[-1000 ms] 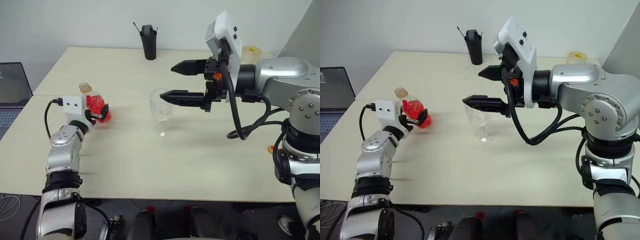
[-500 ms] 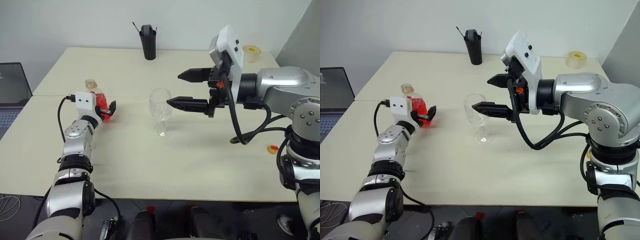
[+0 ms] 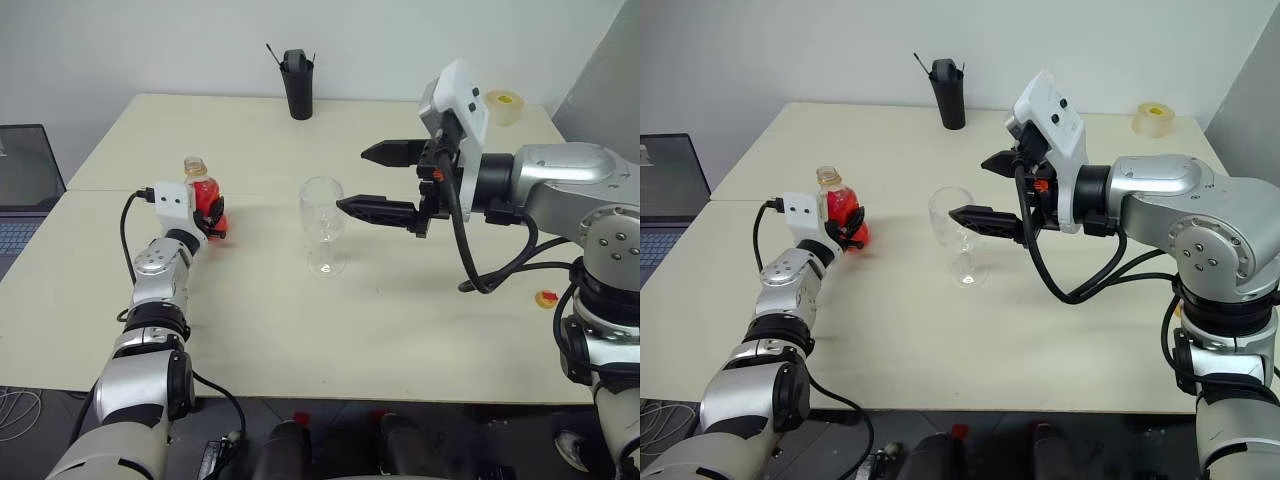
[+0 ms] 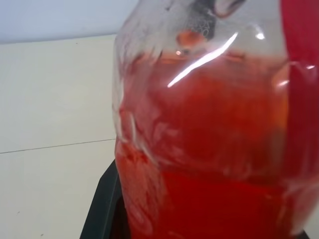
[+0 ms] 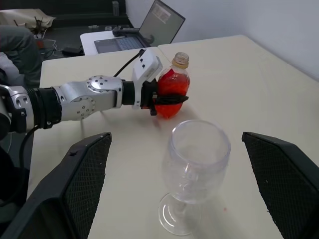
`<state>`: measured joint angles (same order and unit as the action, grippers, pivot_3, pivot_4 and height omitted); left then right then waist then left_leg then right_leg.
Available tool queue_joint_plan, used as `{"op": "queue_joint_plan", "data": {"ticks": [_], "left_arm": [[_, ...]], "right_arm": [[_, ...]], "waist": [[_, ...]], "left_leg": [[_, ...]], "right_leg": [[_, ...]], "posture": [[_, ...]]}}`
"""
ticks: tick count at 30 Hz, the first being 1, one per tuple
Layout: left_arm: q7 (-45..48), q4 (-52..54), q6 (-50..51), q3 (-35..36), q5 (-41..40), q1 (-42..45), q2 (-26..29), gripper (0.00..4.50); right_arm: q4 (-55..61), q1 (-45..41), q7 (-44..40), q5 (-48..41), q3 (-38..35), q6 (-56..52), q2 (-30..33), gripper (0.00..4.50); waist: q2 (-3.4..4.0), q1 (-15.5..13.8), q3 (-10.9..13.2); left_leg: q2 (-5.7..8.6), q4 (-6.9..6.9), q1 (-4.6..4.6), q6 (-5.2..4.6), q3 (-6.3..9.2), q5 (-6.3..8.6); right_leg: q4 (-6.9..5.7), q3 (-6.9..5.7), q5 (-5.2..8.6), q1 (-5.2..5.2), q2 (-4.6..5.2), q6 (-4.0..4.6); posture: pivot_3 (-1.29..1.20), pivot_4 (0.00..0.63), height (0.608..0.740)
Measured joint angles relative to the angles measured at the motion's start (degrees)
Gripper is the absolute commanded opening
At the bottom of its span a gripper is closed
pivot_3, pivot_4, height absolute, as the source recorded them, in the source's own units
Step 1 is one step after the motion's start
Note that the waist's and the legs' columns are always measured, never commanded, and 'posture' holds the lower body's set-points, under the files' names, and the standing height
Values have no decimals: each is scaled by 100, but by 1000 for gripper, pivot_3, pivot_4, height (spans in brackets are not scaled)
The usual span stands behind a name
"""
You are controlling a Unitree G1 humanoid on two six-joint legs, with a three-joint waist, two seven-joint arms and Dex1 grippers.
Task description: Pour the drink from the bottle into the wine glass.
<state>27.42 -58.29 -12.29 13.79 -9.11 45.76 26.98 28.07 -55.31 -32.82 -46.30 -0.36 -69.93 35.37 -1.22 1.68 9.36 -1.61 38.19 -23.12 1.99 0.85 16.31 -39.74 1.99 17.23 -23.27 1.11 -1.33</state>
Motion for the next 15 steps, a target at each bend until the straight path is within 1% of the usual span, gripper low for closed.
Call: {"op": "queue_joint_plan", "data": {"ticks": [4,6,9,12,15], "left_arm": [[521,456,-2,1,-157,-134,-44,1387],[767,759,63,-20,-225,-190,-36,1384],[1096,1256,170,-190,-222,-193,-6,1384],[1325,1513,174,-364,-180,-66,46,1384],[1447,1547,101,-587,-26,211,54,1384]], "right_arm": [[541,1026,-84,0,-310,353,273,4500],[757,1493,-73,-32,-571,555,262,4500],[1103,2515,-37,-20,-1136,1099,150,4500],[1304,3316,23,345,-1188,1757,57,4500],[1397,3760,69,822,-1150,2475,0,4500]], "waist": [[-3,-11,1],[-3,-11,1],[-4,-17,1],[-4,-16,1],[-4,-10,2]], "left_leg": [[-2,18,-39,1,19,-1],[-3,37,-60,2,29,-1],[3,59,-76,1,49,-1],[8,67,-74,0,47,0],[10,68,-74,1,50,0]], "right_leg": [[10,-3,0,-14,-2,-1],[2,-9,0,-24,-2,-1],[-6,-32,0,-20,-8,-2],[-15,-33,0,-20,-17,-3],[-14,-61,0,-18,-25,-3]], "posture": [[0,150,740],[0,150,740],[0,150,740],[0,150,740],[0,150,740]]}}
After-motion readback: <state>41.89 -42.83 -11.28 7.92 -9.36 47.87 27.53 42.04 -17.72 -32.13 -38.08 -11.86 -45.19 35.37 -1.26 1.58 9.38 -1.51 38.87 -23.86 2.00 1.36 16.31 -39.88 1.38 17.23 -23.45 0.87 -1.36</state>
